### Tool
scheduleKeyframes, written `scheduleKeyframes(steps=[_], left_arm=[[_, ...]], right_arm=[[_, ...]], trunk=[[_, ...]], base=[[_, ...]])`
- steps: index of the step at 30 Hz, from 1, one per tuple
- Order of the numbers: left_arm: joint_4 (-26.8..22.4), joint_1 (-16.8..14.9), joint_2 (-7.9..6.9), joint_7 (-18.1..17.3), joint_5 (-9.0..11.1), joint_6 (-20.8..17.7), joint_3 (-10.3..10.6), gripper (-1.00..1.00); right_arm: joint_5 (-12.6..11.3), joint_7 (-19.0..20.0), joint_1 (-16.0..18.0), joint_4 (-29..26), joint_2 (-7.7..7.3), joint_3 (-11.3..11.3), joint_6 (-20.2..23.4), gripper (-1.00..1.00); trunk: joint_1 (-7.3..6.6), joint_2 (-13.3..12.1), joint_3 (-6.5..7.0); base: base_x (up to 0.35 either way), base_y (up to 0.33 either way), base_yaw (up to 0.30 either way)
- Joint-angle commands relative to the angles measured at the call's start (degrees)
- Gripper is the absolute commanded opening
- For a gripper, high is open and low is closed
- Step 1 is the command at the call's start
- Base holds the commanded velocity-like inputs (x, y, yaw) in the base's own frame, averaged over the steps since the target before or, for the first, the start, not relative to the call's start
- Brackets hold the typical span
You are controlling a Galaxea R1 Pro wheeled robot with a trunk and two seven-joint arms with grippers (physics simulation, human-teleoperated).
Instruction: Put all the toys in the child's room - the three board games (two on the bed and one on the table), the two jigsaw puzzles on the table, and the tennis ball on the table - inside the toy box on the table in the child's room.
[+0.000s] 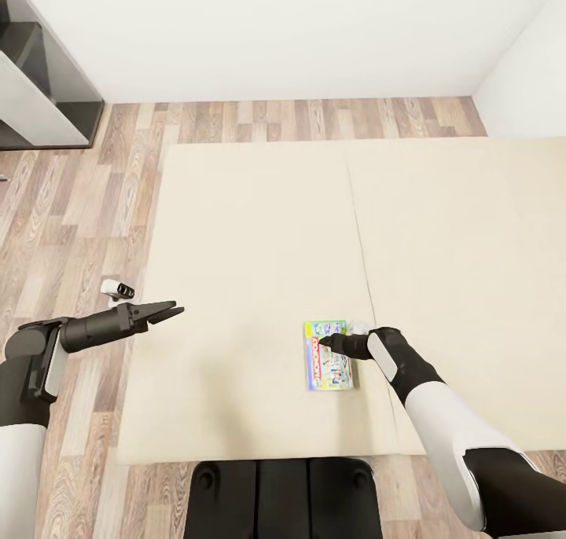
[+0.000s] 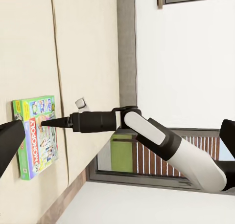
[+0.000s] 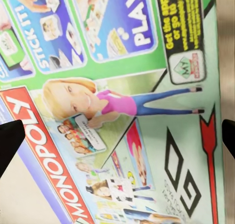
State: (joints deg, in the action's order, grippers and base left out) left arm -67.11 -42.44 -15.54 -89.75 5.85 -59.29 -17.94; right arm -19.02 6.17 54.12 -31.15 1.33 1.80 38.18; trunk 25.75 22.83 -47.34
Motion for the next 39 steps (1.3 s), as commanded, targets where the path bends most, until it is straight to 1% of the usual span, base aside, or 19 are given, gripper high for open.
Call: scheduleKeyframes(steps=[1,13,39], left_arm=[[0.0,0.0,-0.02,-0.2,0.0,-0.6,0.0,1.00],[0.0,0.0,-0.01,-0.2,0.0,-0.6,0.0,1.00],[0.0,0.0,-0.03,-0.2,0.0,-0.6,0.0,1.00]], right_arm=[[0.2,0.2,0.0,-0.1,-0.01,0.0,0.2,1.00],[0.2,0.2,0.0,-0.1,-0.06,0.1,0.2,1.00],[0.2,0.2,0.0,-0.1,-0.01,0.0,0.2,1.00]], trunk=[[0.03,0.1,-0.06],[0.03,0.1,-0.06],[0.03,0.1,-0.06]], base=[[0.000,0.095,0.000],[0.000,0.135,0.000],[-0.013,0.015,0.000]])
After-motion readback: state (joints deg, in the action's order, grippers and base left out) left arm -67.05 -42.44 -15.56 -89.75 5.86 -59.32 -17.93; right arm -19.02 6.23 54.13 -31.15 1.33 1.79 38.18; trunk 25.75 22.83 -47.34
